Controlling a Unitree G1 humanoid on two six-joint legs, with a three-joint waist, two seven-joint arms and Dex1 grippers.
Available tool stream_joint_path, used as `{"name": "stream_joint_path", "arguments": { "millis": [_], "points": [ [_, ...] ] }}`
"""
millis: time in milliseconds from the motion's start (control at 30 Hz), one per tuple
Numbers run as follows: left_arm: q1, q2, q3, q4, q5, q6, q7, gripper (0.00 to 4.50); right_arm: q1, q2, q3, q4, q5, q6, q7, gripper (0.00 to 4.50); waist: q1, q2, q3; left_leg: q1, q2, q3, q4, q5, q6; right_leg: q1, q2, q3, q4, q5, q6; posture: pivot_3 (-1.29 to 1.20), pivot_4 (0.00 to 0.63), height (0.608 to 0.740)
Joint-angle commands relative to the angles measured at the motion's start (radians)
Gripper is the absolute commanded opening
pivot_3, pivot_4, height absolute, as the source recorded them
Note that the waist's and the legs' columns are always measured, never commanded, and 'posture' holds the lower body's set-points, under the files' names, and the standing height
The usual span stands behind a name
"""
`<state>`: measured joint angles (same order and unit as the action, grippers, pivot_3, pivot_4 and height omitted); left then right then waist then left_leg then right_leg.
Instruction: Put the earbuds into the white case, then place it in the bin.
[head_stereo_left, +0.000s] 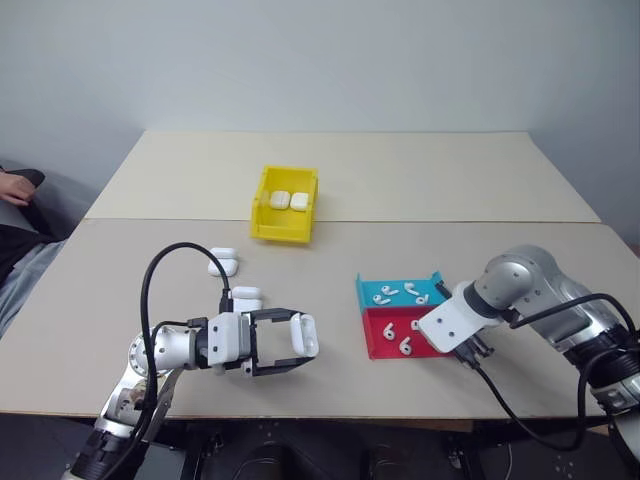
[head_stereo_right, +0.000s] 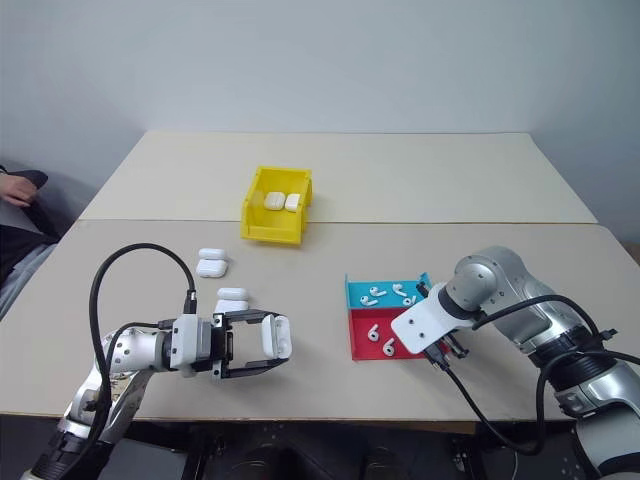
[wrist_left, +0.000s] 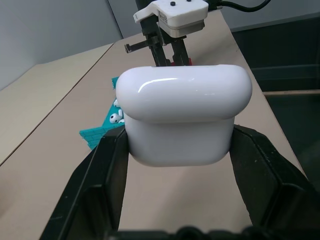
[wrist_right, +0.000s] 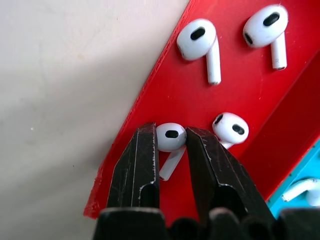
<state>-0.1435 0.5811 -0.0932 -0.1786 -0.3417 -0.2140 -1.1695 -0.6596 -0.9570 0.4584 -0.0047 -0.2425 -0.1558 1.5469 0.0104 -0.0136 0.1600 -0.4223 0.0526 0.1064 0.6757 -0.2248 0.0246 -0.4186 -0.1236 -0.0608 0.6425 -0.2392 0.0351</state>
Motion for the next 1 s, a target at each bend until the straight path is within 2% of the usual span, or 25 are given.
{"name": "stream_joint_path", "arguments": {
  "millis": [33,167,267,400,533,633,767,867,1000],
  "points": [
    [-0.02,-0.006,0.002,-0.016,-0.024,-0.01,0.0,2.76,0.003,-0.031,-0.083,-0.09,0.092,0.067,0.024,0.61,0.0,0.0,0.0,0.0,0.0,0.0,0.0,0.0,0.0,0.0,0.0,0.0,0.0,0.0,0.0,0.0,0.15,0.74],
    [-0.06,-0.042,0.012,-0.064,-0.094,0.05,0.032,2.76,0.01,-0.048,-0.265,-0.231,0.314,0.304,-0.013,0.61,0.001,0.0,0.0,0.0,0.0,0.0,0.0,0.0,0.0,0.0,0.0,0.0,0.0,0.0,0.0,0.0,0.15,0.74],
    [-0.092,-0.063,0.013,-0.09,-0.151,0.095,0.037,2.76,0.022,-0.038,-0.439,-0.311,0.478,0.5,-0.099,0.61,0.003,0.0,0.0,0.0,0.0,-0.002,0.0,0.0,0.001,0.001,0.0,-0.001,-0.001,0.0,0.0,0.0,0.15,0.74],
    [-0.14,-0.086,0.007,-0.109,-0.226,0.153,0.021,2.76,0.026,0.086,-0.683,-0.397,0.762,0.721,-0.302,0.61,0.001,0.0,0.0,0.0,0.0,-0.005,0.0,-0.001,0.001,0.004,0.0,-0.003,-0.002,0.0,0.0,0.0,0.15,0.74],
    [-0.214,-0.118,-0.009,-0.081,-0.278,0.192,-0.026,2.76,0.089,0.278,-0.842,-0.519,1.047,0.754,-0.493,0.61,0.002,0.0,0.0,0.002,0.0,-0.008,0.0,-0.001,0.001,0.008,0.0,-0.006,-0.002,0.0,-0.001,0.0,0.15,0.74],
    [-0.275,-0.15,-0.025,-0.049,-0.3,0.222,-0.059,2.76,0.17,0.429,-0.849,-0.614,1.177,0.687,-0.58,0.61,0.002,0.0,0.0,0.004,-0.001,-0.01,0.0,-0.001,0.001,0.012,0.0,-0.008,-0.004,0.0,0.0,0.0,0.15,0.74],
    [-0.349,-0.189,-0.049,-0.002,-0.295,0.239,-0.094,2.76,0.238,0.575,-0.785,-0.655,1.179,0.581,-0.633,0.61,0.001,0.0,0.0,0.005,-0.001,-0.011,0.0,-0.001,0.001,0.014,0.0,-0.008,-0.004,0.0,0.0,0.0,0.15,0.74],
    [-0.384,-0.211,-0.056,0.014,-0.291,0.247,-0.108,2.76,0.278,0.613,-0.714,-0.652,1.11,0.503,-0.614,0.61,0.001,0.0,0.0,0.006,-0.001,-0.011,0.0,-0.001,0.001,0.014,0.001,-0.008,-0.004,0.0,0.0,0.0,0.15,0.74],
    [-0.4,-0.218,-0.053,0.005,-0.3,0.263,-0.115,2.76,0.319,0.609,-0.63,-0.633,1.022,0.405,-0.563,0.61,-0.002,0.0,0.0,0.006,-0.001,-0.011,-0.001,-0.001,0.001,0.014,0.001,-0.007,-0.004,0.0,0.0,0.0,0.15,0.74]
  ]
}}
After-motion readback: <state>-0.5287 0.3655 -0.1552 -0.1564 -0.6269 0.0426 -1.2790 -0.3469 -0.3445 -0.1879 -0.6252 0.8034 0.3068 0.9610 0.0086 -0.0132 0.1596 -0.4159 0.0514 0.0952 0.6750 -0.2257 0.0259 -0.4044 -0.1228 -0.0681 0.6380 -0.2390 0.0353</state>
